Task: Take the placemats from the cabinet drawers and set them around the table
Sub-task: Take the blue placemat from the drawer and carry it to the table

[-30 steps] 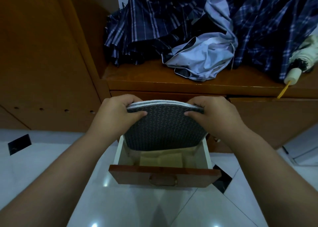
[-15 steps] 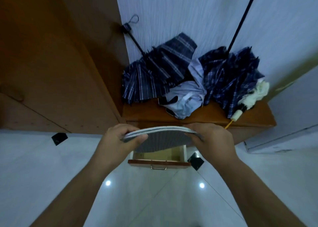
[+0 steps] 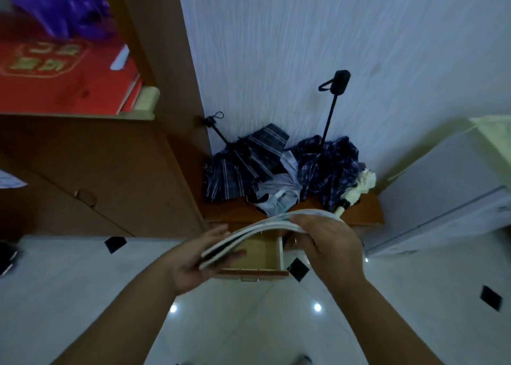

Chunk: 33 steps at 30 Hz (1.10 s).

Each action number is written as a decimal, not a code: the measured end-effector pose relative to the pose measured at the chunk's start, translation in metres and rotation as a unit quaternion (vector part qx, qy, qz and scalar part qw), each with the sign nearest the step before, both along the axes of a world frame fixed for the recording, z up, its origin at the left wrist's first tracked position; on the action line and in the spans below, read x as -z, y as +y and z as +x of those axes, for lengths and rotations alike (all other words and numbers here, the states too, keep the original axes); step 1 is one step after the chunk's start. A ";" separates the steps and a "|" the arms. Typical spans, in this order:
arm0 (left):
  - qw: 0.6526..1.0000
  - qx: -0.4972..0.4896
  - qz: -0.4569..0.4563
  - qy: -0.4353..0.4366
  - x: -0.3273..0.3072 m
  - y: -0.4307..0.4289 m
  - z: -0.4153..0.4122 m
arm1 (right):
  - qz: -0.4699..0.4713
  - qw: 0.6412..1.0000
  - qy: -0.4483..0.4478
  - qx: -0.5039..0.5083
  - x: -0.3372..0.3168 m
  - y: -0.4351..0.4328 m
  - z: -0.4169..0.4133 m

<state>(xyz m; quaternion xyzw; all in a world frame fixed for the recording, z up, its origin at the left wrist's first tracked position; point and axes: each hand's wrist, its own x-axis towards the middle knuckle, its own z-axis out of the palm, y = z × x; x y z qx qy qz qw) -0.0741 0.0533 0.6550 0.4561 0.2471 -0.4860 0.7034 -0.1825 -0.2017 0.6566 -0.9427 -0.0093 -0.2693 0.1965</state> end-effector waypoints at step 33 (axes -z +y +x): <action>0.838 0.089 0.097 -0.529 -0.142 0.122 0.081 | 0.483 0.850 0.189 -0.087 -0.130 0.041 0.072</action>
